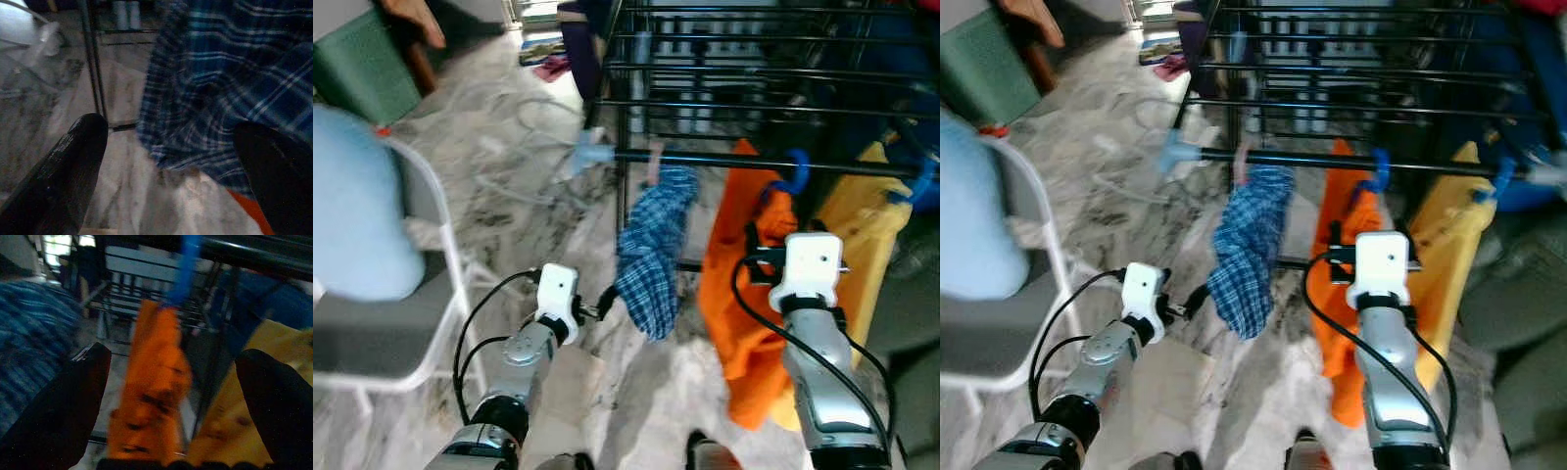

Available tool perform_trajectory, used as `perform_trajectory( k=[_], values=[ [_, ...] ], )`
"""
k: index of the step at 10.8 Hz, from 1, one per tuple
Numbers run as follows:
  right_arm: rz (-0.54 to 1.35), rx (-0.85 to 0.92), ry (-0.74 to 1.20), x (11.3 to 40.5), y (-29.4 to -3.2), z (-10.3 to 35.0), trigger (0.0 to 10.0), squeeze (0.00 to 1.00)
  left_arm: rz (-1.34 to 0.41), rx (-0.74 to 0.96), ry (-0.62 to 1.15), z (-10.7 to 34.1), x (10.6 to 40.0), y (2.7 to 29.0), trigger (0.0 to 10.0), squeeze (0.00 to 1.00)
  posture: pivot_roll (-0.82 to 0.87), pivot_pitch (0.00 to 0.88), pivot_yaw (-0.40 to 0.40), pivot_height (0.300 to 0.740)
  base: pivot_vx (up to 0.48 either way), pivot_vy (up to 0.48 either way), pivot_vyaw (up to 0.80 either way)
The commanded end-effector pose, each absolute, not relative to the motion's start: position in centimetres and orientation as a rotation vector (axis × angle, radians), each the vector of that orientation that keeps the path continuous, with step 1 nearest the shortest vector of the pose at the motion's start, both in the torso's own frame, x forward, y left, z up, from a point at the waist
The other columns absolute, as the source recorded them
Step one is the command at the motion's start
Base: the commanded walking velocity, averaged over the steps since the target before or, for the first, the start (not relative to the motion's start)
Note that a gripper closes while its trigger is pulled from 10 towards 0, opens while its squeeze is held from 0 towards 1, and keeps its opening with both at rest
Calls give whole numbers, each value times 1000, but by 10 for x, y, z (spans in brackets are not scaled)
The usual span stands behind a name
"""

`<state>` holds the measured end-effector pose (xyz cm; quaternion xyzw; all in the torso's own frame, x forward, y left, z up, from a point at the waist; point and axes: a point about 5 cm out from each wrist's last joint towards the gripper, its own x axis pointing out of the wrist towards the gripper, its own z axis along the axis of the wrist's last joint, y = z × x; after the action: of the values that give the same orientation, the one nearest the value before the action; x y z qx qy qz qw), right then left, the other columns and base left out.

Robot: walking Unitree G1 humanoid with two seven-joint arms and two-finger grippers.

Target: Hang hanger

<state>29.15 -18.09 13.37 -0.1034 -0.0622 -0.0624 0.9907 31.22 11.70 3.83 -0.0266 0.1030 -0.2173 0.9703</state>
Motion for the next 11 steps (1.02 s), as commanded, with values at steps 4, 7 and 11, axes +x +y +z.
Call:
perform_trajectory(
  k=[4, 7, 11],
  values=[
    [-142, -194, -39, 295, -190, 128, 10000, 0, -460, -58, 236, 33, 307, 118, 10000, 0, -189, 154, 73, 740, 0, 0, -134],
    [-30, -155, 61, 305, -182, 117, 10000, 0, -464, -52, 246, 31, 306, 118, 10000, 0, -183, 152, 70, 740, 0, 0, 0],
    [4, -144, 212, 304, -175, 98, 10000, 0, -460, -43, 252, 29, 304, 120, 10000, 0, -175, 147, 65, 740, 0, 0, 0]
  ],
)
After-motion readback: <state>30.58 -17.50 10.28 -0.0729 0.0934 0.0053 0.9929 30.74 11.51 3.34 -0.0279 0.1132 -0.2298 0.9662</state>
